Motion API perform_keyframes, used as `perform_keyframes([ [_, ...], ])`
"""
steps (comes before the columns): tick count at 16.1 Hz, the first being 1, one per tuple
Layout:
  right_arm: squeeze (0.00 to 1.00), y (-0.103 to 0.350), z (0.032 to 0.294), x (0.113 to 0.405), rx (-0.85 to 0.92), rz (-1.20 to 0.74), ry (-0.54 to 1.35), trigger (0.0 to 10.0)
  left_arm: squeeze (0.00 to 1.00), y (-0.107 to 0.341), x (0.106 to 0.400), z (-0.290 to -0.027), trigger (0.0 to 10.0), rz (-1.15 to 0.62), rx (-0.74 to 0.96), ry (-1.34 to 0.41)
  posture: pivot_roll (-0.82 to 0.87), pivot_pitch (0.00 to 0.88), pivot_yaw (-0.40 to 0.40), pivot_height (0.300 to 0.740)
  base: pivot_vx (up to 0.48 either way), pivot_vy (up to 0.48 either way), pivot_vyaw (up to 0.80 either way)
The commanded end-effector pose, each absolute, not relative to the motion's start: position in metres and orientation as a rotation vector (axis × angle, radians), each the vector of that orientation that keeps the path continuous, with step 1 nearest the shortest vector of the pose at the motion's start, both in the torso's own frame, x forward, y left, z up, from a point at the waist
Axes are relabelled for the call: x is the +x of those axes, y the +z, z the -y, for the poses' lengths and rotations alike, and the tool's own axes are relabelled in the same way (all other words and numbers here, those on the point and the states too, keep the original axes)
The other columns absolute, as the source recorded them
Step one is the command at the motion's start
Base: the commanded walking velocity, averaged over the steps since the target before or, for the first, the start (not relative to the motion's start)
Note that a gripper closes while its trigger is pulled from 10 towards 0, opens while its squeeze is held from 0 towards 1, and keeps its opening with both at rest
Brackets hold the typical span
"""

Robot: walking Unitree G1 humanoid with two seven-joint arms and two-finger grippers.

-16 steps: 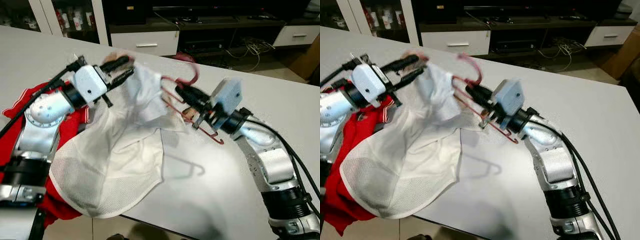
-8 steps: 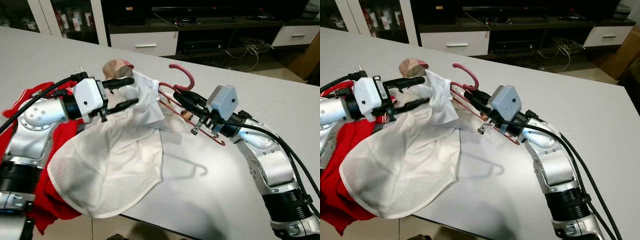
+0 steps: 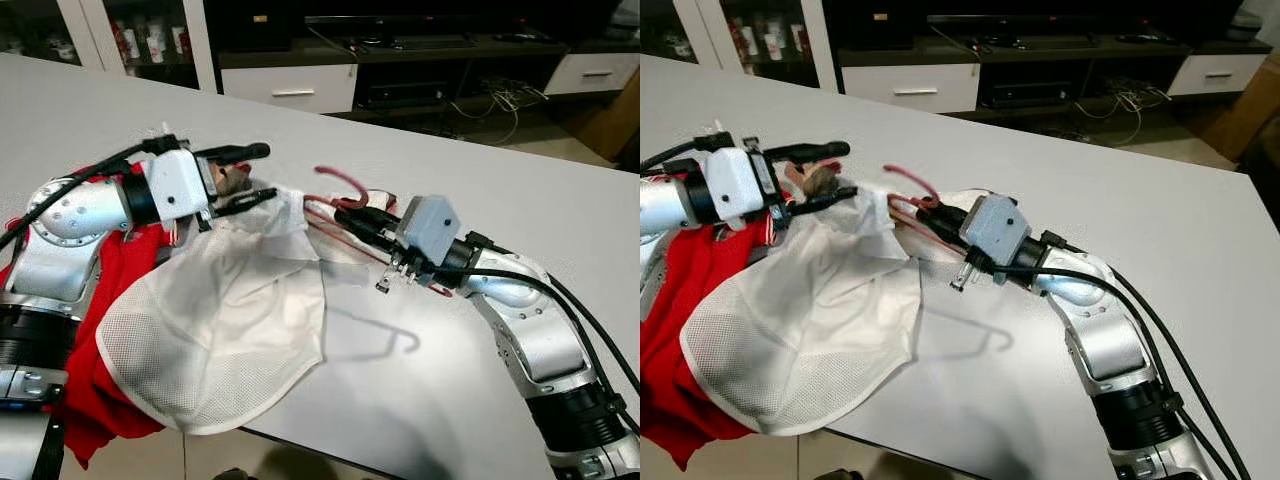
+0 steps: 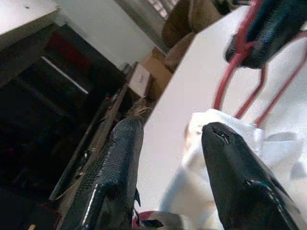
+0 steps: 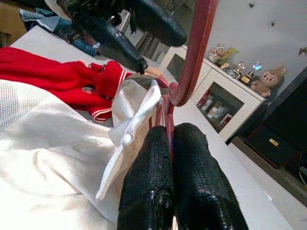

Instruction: Hang hanger

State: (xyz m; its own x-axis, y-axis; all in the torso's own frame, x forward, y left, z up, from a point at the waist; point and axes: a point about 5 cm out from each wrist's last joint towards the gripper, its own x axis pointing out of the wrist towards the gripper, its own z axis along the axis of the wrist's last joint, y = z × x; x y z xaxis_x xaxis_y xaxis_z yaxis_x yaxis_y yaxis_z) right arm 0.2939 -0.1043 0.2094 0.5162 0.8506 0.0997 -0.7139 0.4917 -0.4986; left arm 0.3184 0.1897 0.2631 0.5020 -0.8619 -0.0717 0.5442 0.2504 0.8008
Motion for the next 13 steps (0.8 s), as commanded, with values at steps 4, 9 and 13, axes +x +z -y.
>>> perform_keyframes([
  [4, 0.0, 0.219, 0.102, 0.288, -0.476, 0.413, 0.999, 10.0, 0.0, 0.235, 0.319, -0.197, 10.0, 0.244, 0.912, -1.079, 0.07, 0.057, -0.042, 0.74, 0.0, 0.0, 0.0],
  [9, 0.0, 0.216, 0.099, 0.282, -0.511, 0.415, 1.044, 10.0, 0.0, 0.245, 0.324, -0.195, 10.0, 0.307, 0.937, -1.04, 0.07, 0.053, -0.043, 0.74, 0.0, 0.0, 0.0],
  [13, 0.0, 0.211, 0.099, 0.281, -0.578, 0.4, 1.068, 10.0, 0.0, 0.242, 0.323, -0.189, 10.0, 0.292, 0.991, -1.097, 0.07, 0.047, -0.039, 0.74, 0.0, 0.0, 0.0],
])
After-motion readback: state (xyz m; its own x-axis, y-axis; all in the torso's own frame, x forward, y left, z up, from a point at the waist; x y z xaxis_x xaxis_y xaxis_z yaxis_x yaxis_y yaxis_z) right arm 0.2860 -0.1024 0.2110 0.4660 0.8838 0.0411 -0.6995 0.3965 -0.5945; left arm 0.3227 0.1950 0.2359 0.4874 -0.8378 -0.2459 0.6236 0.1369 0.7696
